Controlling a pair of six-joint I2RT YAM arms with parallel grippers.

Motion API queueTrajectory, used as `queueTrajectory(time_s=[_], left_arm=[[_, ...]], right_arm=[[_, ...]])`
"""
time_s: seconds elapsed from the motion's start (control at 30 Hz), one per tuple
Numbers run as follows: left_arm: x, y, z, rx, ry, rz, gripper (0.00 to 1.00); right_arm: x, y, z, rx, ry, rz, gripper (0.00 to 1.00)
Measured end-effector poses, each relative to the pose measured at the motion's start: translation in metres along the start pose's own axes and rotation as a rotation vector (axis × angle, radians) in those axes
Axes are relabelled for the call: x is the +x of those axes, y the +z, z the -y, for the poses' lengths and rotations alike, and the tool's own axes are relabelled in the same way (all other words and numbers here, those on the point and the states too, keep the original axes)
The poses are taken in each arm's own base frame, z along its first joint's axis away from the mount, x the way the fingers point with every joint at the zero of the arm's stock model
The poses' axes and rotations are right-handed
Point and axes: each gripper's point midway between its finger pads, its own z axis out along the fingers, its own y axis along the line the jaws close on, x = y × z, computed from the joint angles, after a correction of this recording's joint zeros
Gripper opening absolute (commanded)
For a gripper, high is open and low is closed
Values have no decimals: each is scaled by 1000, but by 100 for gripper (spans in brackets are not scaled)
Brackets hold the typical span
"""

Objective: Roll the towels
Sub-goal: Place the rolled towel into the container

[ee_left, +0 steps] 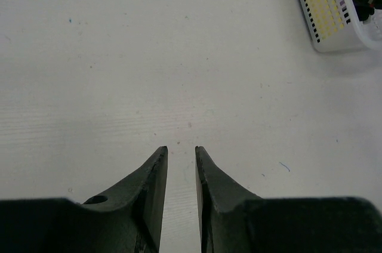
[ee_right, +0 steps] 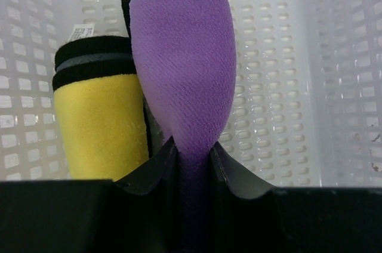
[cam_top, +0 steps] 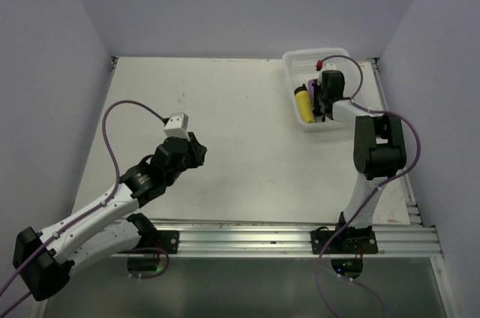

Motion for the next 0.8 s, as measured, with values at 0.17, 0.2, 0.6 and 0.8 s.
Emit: queueTrajectory(time_s=[0.17,0.2,0.6,0.8], left_arm=[[0,0,0,-1,1,-1,30],[0,0,0,-1,1,-1,30],[3,3,-1,-10,6,-10,30],[3,3,-2,-12,6,-10,30]], right_arm=[[3,1,-1,-21,-9,-8,20],[3,2,-2,-24,-10,-9,23],[13,6,-2,-18,-12,-32,48],[15,6,-1,-16,-13,-41,51]])
